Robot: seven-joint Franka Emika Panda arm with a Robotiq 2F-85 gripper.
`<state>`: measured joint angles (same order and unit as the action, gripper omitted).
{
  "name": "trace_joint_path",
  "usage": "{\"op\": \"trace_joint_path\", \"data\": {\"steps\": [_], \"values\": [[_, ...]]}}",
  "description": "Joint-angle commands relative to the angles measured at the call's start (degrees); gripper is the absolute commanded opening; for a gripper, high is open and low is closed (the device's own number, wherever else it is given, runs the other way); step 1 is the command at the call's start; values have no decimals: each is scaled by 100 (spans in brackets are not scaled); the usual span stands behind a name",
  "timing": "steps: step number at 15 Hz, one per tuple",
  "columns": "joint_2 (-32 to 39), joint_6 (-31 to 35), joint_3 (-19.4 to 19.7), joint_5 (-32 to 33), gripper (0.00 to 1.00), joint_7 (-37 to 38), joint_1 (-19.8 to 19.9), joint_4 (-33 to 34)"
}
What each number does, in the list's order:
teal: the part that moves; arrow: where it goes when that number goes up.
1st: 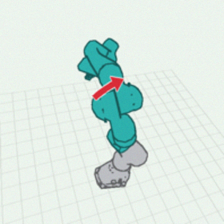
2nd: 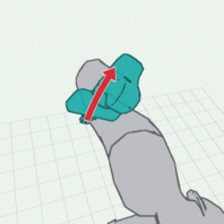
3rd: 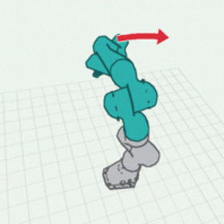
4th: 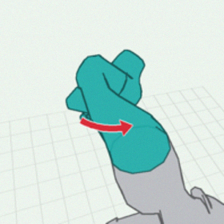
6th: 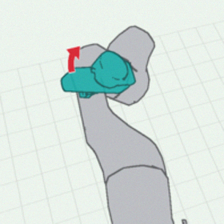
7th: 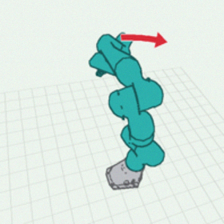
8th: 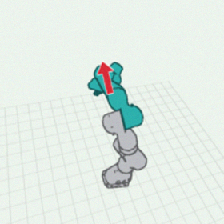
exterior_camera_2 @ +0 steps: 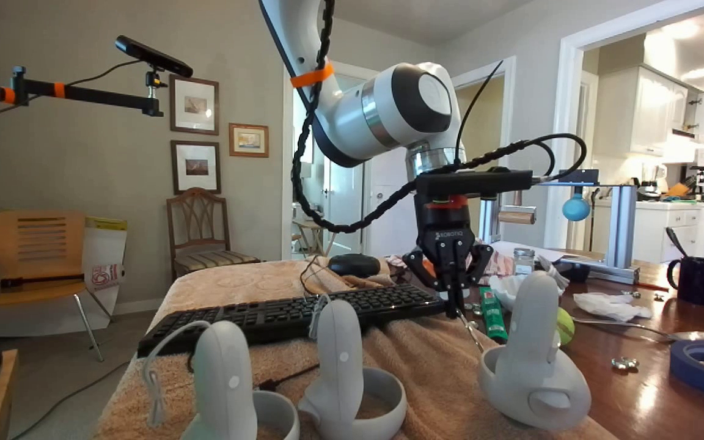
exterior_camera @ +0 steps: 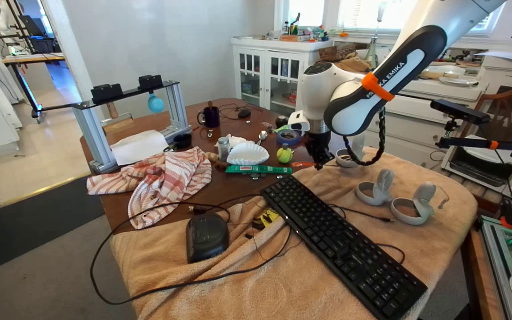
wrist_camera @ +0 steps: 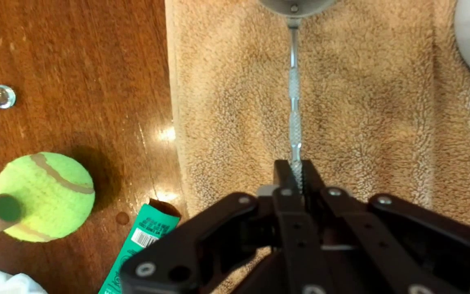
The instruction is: Move the gray objects off the orange towel using the spatula
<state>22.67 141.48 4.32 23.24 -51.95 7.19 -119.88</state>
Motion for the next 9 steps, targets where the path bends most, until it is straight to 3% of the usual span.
{"op": "trace_joint_path", "data": {"steps": [1, 9], "values": [[-171, -324, -41, 18, 2, -84, -18, 53], [-297, -670, -178, -342, 2, -716, 143, 405]]}}
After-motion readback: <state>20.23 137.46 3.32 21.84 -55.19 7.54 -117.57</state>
